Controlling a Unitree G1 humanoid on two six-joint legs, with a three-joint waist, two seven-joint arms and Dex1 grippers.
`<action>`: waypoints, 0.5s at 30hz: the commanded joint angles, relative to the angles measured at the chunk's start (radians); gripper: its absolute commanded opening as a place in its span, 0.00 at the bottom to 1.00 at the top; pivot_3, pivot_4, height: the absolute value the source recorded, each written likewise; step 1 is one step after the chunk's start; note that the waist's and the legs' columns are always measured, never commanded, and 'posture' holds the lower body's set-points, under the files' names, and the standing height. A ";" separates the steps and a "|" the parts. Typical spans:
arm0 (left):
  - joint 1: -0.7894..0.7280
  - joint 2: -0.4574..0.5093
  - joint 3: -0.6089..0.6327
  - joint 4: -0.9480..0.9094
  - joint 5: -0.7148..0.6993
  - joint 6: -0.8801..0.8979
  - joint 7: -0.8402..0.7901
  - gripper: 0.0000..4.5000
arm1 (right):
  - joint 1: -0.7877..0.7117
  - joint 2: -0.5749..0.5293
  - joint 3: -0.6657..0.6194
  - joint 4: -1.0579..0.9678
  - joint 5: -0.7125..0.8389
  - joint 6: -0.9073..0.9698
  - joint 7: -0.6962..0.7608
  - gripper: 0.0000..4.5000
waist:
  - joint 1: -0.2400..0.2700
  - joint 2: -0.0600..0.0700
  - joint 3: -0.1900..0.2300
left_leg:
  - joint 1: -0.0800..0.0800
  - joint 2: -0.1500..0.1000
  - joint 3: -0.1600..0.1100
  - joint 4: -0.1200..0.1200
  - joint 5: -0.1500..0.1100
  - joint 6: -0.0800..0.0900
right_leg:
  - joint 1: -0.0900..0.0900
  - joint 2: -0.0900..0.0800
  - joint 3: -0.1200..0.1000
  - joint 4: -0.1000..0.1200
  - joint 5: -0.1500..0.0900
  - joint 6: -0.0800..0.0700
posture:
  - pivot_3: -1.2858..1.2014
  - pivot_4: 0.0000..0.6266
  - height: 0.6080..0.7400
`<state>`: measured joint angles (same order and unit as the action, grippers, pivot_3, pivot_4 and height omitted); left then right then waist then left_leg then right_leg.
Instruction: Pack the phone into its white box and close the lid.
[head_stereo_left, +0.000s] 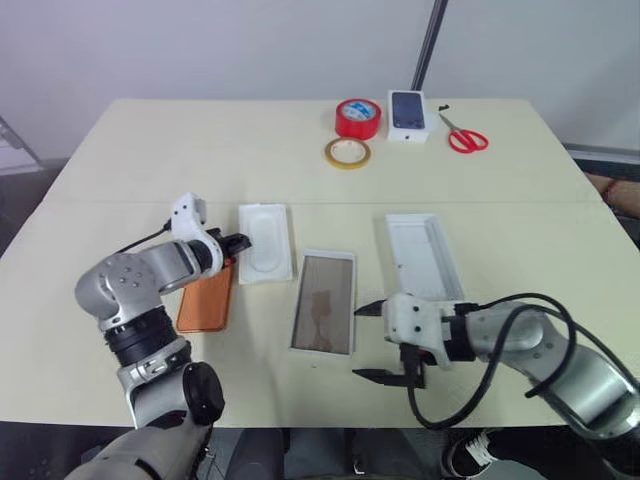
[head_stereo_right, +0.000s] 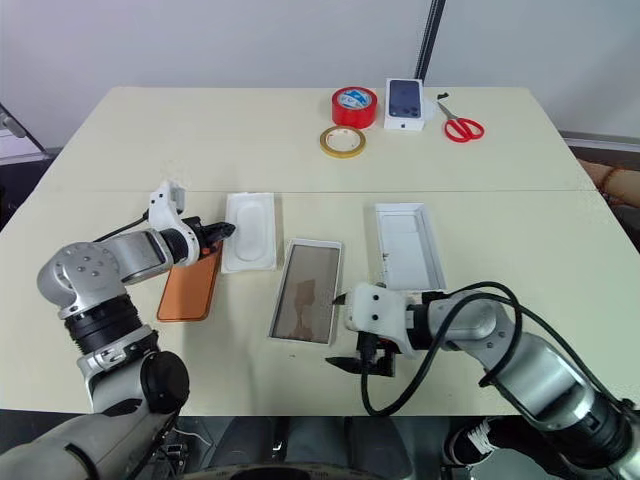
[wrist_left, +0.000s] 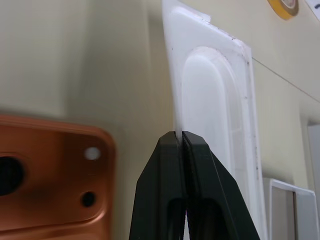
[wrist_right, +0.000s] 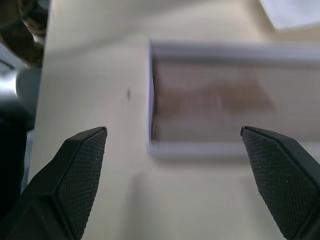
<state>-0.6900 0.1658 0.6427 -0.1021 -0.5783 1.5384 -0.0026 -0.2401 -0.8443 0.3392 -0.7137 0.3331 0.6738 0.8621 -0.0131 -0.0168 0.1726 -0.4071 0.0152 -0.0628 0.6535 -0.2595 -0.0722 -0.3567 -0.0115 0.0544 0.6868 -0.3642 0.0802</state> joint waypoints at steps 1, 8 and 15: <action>-0.035 0.030 0.015 -0.048 -0.013 0.001 -0.022 0.01 | -0.034 0.049 0.051 -0.020 -0.015 0.028 -0.018 1.00 | 0.003 -0.001 0.000 | 0.000 0.000 0.000 0.000 0.000 0.000 | 0.000 0.000 0.000 0.000 0.000 0.000 | 0.52 0.24 1.00; -0.038 0.049 0.021 -0.069 -0.006 0.030 -0.033 0.00 | -0.046 0.079 0.136 0.019 -0.078 0.092 -0.055 0.94 | 0.001 -0.001 0.000 | 0.000 0.000 -0.001 0.000 0.000 0.000 | 0.000 -0.001 -0.001 0.000 0.000 0.000 | 0.52 0.24 1.00; -0.031 0.044 0.045 -0.086 0.004 0.045 -0.030 0.00 | -0.068 0.088 0.144 0.055 -0.142 0.085 -0.072 0.22 | 0.000 -0.001 0.000 | 0.000 0.000 -0.001 0.000 0.000 0.000 | 0.000 -0.001 -0.001 0.000 0.000 0.000 | 0.52 0.24 1.00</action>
<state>-0.7091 0.2010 0.6701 -0.1452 -0.5763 1.5848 -0.0223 -0.2875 -0.7639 0.4861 -0.6594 0.2090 0.7717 0.7970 -0.0127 -0.0176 0.1725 -0.4075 0.0151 -0.0637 0.6534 -0.2596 -0.0721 -0.3569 -0.0121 0.0538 0.6868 -0.3642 0.0802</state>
